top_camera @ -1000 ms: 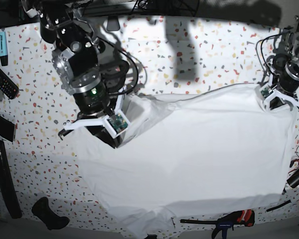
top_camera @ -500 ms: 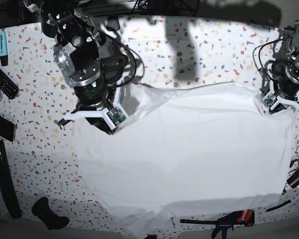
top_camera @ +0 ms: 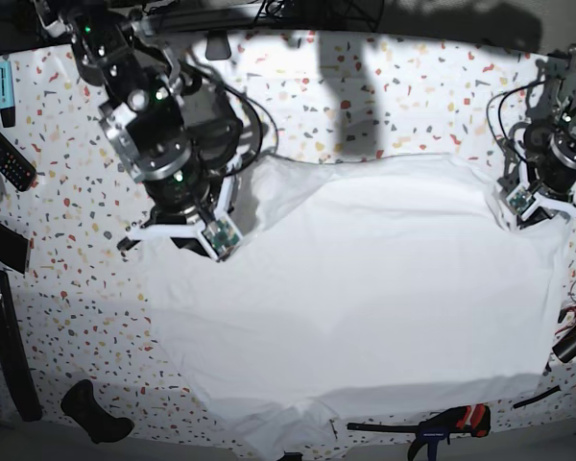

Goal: Fold the T-shirt properly
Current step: 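Grasp the shirt's shoulder corners with both grippers, then pull the held shoulders across the shirt toward the hem with both grippers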

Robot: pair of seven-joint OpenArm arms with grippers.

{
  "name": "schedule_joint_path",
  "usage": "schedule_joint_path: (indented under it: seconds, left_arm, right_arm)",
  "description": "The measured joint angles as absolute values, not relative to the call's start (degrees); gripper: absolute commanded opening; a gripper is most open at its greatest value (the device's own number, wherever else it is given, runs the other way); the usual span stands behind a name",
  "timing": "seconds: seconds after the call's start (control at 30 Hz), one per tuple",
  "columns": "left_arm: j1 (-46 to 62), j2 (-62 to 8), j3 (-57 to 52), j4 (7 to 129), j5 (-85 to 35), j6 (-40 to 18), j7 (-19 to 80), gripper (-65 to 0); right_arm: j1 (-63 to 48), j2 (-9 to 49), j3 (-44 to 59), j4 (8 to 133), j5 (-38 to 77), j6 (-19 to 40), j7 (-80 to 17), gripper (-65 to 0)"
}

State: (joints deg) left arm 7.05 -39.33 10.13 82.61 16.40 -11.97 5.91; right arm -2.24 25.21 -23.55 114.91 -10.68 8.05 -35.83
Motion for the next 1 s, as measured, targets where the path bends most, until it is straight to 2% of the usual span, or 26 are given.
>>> schedule_joint_path:
  seconds: [0.23,0.4,0.53,0.7,0.8,1.0]
  left_arm:
    - [6.79,-39.29,10.13,82.61,15.55,-11.97,21.19,-65.0]
    - [8.34,-40.16,10.15,84.55,15.4,-12.03,26.15,-65.0]
    - [10.66,-44.34,10.24,90.5,15.53,-12.19,28.42,-65.0]
    - [9.06,-48.97,10.22,95.53,11.79,-10.87,28.62,-65.0]
    - [6.94,-49.04,10.24,94.94,7.01,-12.86,28.51,-65.0]
    - [5.8,-48.84,10.24,89.76,5.19,-14.96,19.75,-65.0]
  right_arm:
    - [0.01,24.43,-23.55,110.87,-10.74,7.94,-35.88,-65.0]
    - [0.34,24.4,-23.55,110.87,-10.74,7.94,-35.42,-65.0]
    - [1.3,24.43,-23.59,110.87,-10.72,7.97,-35.42,-65.0]
    - [4.4,24.4,-23.62,110.08,-6.96,7.94,-34.7,-65.0]
    - [6.76,23.33,-23.59,106.19,-6.44,7.94,-34.57,-65.0]
    - [11.09,19.9,-23.59,95.81,-6.24,7.94,-33.61,-65.0]
